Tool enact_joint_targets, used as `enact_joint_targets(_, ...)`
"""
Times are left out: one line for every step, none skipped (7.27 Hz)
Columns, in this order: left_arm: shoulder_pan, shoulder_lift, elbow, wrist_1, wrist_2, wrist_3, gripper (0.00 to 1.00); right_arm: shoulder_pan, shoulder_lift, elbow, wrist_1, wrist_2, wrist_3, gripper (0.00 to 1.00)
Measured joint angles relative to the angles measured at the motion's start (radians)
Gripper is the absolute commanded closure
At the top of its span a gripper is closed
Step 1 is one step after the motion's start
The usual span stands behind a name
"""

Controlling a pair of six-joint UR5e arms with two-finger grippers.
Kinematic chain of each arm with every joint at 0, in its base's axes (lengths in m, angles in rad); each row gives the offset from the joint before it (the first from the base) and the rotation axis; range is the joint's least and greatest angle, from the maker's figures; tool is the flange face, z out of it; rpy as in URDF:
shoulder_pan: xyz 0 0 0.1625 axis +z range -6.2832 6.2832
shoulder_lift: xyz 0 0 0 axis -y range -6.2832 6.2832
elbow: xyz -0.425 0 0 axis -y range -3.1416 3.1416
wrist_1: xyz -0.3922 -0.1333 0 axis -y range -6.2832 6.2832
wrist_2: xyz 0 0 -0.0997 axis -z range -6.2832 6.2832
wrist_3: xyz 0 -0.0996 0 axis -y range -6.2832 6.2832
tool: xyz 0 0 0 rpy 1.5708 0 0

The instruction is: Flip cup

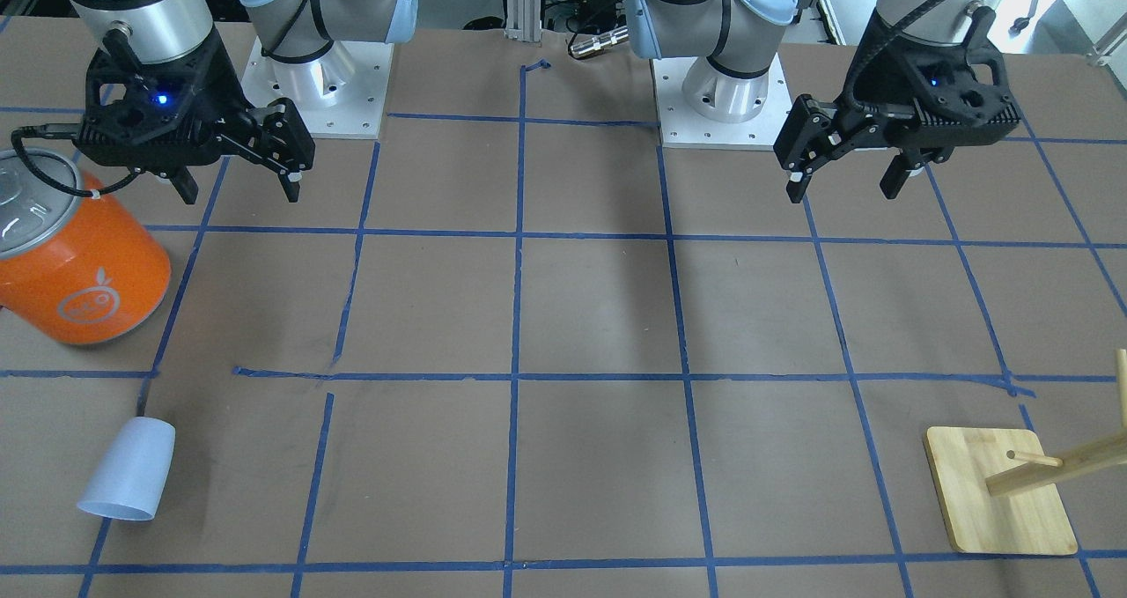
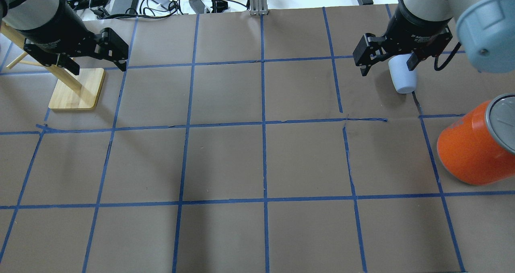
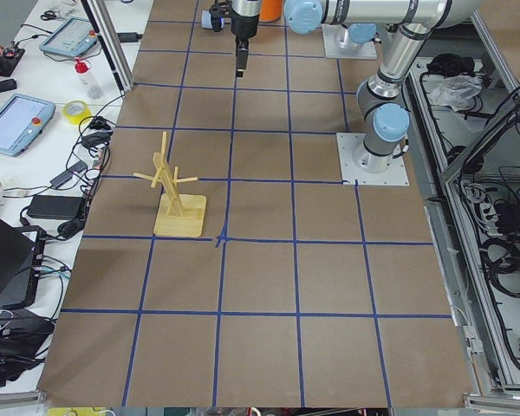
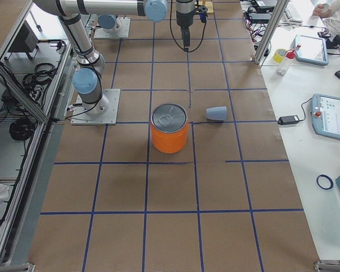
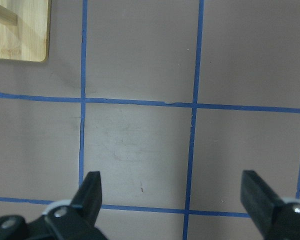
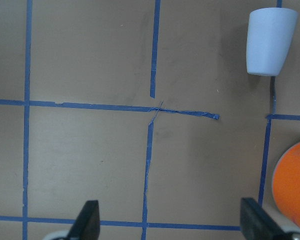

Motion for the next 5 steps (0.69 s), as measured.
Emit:
enact_joint_targets(0.0, 0.0, 0.0, 0.0, 0.0, 0.0, 0.0, 0.0, 0.001, 0.0, 0.0, -0.001, 0.0, 0.0)
enact_joint_targets(0.0, 0.0, 0.0, 0.0, 0.0, 0.0, 0.0, 0.0, 0.003, 0.001, 0.0, -0.001, 0.0, 0.0)
enact_joint_targets(0.0, 0.0, 0.0, 0.0, 0.0, 0.0, 0.0, 0.0, 0.005, 0.001, 0.0, -0.002, 0.001, 0.0)
enact_joint_targets(0.0, 0.0, 0.0, 0.0, 0.0, 0.0, 0.0, 0.0, 0.007, 0.001, 0.0, -0.003, 0.002, 0.0)
enact_joint_targets(0.0, 0.0, 0.0, 0.0, 0.0, 0.0, 0.0, 0.0, 0.009, 0.001, 0.001, -0.003, 0.003, 0.0)
